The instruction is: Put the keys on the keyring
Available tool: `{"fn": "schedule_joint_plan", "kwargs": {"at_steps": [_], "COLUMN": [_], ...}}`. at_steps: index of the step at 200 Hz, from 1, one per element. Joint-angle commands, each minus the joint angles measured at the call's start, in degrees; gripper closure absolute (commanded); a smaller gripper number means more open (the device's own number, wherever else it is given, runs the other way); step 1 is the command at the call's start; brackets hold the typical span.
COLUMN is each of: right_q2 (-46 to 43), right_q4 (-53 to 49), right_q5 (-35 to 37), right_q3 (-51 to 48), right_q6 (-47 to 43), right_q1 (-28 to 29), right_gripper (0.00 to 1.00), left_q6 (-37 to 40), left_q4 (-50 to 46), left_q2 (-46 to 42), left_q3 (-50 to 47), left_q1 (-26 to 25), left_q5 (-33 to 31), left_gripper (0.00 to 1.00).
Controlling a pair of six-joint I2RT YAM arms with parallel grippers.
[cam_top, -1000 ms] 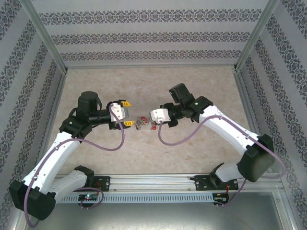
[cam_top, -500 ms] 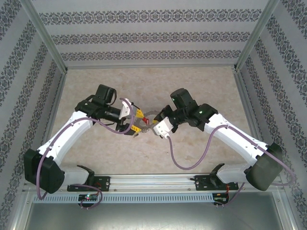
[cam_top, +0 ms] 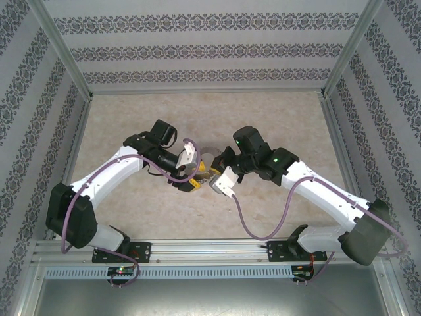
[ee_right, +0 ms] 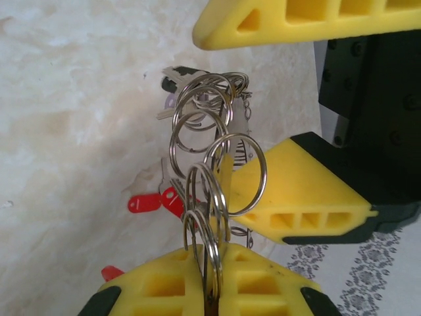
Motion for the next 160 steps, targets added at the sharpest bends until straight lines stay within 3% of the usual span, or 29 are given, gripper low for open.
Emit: {"fn": "schedule_joint_plan", "kwargs": {"at_steps": [1,41,111,160], "right_q2": [-1.5,-1.9,-1.5,-0.6], "right_q4": [2.8,2.8,1.8,1.0], "right_q5": [0.1,-0.3,-0.1,-0.5], "right_q3": [-0.1,-0.1,0.2,0.7], "right_q6": [-2.6,-2.9,-1.4,0.0], "right_q1": [0.3,0.3,-0.1,-0.1], "right_gripper": [1.0,1.0,1.0,0.96], "left_q6": [1.2,1.3,1.3,-0.2], "left_q4": [-2.8,-3.6,-3.1,0.1], "left_q2": [1.0,2.1,1.6,-0.2], "left_q3": [1.0,1.4,2.1,0.9], "left_q1": [-0.9,-2.1,-3.2,-3.2], "left_q5": [0.3,-1.8,-3.1,-2.8], "left_gripper": [0.35,0.38,0.63,0.75]}}
